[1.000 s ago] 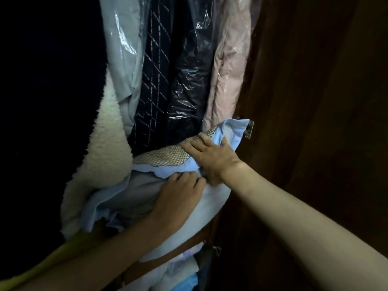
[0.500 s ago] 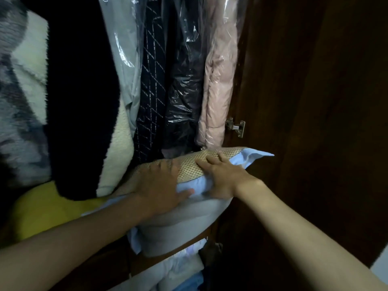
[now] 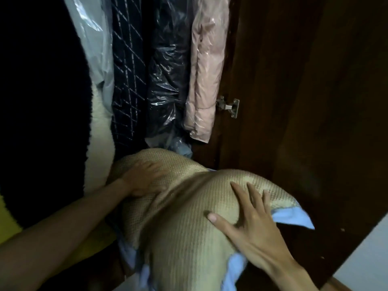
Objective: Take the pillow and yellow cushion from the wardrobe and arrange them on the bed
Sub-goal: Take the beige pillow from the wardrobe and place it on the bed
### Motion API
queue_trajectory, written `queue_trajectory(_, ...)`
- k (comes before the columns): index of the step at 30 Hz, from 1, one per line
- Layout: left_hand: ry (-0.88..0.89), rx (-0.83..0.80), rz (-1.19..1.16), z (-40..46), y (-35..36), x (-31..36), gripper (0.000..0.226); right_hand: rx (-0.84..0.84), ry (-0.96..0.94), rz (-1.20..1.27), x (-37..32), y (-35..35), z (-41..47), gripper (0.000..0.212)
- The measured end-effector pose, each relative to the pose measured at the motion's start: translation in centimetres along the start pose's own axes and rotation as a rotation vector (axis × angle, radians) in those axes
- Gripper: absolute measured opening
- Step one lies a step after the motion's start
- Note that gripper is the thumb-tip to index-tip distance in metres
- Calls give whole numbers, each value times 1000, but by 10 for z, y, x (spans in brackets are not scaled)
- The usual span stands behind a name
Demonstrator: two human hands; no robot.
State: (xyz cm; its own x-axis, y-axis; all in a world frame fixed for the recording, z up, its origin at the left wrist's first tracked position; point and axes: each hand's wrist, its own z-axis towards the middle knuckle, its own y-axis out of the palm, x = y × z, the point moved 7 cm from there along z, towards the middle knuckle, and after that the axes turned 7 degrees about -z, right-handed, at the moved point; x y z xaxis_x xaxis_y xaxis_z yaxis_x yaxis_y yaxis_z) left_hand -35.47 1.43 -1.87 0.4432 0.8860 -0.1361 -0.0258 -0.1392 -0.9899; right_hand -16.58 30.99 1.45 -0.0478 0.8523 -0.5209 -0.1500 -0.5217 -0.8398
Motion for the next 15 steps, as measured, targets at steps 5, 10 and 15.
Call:
queue_trajectory(5,61,140,-80,27,37,-14,83,-169,221,-15,25,36,-15,119)
queue_trajectory(10,88,263,-35,39,45,-20,89,-91,185,-485,-5,100,6,142)
queue_trajectory(15,57,306,16,51,43,-36,103,-90,178,-617,-12,157,41,145)
